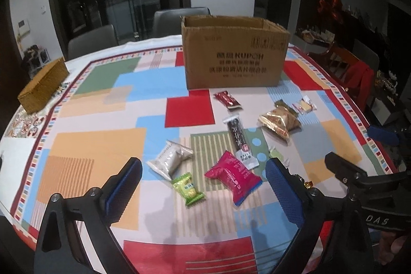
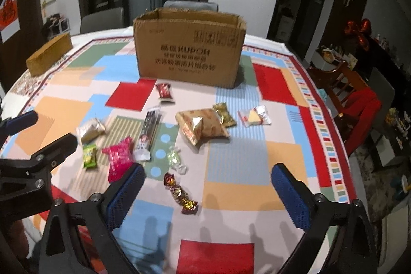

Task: Organize snacks
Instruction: 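Lower the right gripper onto the gold candies while the left gripper closes on the pink packet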

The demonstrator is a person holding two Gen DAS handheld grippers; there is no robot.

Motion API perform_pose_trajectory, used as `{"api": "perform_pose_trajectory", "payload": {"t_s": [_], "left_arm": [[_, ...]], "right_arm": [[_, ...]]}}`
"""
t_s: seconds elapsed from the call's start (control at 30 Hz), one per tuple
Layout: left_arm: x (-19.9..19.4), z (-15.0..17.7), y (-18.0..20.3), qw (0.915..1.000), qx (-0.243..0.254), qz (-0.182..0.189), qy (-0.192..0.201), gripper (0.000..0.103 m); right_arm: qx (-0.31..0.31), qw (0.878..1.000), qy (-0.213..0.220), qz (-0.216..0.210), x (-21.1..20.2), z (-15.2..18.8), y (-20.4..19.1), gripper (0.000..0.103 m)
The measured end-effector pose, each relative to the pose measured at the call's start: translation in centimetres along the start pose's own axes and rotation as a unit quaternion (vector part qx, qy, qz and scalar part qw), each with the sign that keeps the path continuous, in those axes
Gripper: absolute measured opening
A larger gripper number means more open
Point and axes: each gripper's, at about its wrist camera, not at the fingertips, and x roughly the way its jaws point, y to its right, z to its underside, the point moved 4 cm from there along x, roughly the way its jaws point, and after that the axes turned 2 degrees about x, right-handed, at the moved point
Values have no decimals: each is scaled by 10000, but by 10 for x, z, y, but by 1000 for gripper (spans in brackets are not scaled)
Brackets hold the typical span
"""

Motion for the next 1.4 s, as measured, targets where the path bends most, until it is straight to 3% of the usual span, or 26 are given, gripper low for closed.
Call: {"api": "perform_pose_trajectory", "payload": {"t_s": [0.8,1.33,1.4], "left_arm": [[67,11,20,9940,-106,597,-906,68],[100,18,26,9881,-229,715,-1342,58],[101,17,27,9885,-214,693,-1327,58]], "right_arm": [[-277,9915,-1108,-616,69,36,-19,50],[-217,9869,-1364,-829,91,44,-21,43],[-218,9872,-1353,-820,91,44,-20,34]]}}
